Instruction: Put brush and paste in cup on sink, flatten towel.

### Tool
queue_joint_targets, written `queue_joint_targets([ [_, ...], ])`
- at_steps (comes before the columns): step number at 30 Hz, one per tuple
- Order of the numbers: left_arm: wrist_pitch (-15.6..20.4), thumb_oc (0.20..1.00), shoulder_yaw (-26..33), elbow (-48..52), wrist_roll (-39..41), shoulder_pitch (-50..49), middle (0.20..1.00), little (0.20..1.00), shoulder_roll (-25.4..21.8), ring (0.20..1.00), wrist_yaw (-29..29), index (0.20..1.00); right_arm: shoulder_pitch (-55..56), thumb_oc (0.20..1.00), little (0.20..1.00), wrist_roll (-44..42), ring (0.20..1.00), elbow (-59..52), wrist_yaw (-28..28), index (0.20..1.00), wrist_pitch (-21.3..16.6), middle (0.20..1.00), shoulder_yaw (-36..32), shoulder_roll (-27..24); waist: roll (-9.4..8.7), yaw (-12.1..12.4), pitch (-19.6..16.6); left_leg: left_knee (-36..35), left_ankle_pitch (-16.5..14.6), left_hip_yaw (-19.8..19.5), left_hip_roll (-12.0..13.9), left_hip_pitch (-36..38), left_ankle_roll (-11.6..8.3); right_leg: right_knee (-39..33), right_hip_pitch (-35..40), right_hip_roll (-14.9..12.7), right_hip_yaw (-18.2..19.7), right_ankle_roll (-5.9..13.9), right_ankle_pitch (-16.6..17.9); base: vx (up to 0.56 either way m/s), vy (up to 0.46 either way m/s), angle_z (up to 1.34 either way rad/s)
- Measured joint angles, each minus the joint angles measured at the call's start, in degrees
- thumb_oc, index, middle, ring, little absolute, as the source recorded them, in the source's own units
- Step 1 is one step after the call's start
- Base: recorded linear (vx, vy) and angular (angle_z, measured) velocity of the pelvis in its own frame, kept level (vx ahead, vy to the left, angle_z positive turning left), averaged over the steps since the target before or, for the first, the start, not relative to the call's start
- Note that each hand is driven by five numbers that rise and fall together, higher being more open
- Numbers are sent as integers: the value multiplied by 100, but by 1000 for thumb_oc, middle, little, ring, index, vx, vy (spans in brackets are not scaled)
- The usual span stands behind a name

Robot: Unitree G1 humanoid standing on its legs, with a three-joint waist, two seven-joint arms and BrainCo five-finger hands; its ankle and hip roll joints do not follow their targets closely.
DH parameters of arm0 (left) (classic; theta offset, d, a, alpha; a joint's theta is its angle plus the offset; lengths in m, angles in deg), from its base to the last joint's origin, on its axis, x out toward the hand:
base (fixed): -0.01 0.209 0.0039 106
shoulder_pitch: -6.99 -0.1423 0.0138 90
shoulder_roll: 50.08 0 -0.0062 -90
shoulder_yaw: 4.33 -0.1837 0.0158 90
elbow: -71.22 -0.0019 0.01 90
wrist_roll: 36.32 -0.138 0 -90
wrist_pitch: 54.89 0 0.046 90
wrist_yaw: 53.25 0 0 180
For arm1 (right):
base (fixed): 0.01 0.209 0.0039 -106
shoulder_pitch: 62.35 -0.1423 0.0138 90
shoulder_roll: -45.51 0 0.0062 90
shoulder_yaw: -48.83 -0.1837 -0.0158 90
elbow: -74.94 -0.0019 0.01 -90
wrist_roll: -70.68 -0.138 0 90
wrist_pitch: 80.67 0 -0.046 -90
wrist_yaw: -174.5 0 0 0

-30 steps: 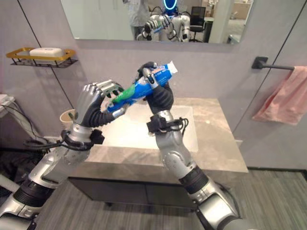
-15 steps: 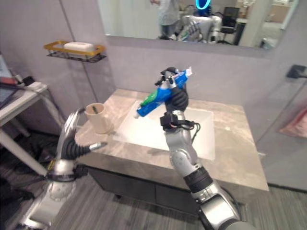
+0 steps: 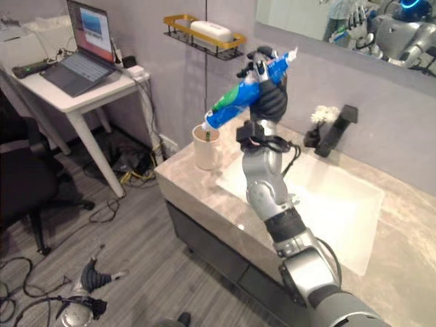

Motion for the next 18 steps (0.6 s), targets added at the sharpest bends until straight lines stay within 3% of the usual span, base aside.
queue_joint_targets([
  [3,-22,1000,-311,-513,-12,202,1000,1000,36,1000,166,1000,-309,200,200,44,200,339,-4,200,56,200,23,33,0,13,22,0,0,6,-67,-41,2,0,-41,-27,7,31,19,26,45,0],
  [18,-37,1000,-605,-1829,-35,642,1000,1000,316,1000,319,1000,-782,200,200,59,200,993,-7,200,187,200,87,90,-140,-12,51,1,-13,27,-127,-227,37,2,-239,-110,28,74,26,19,32,0],
])
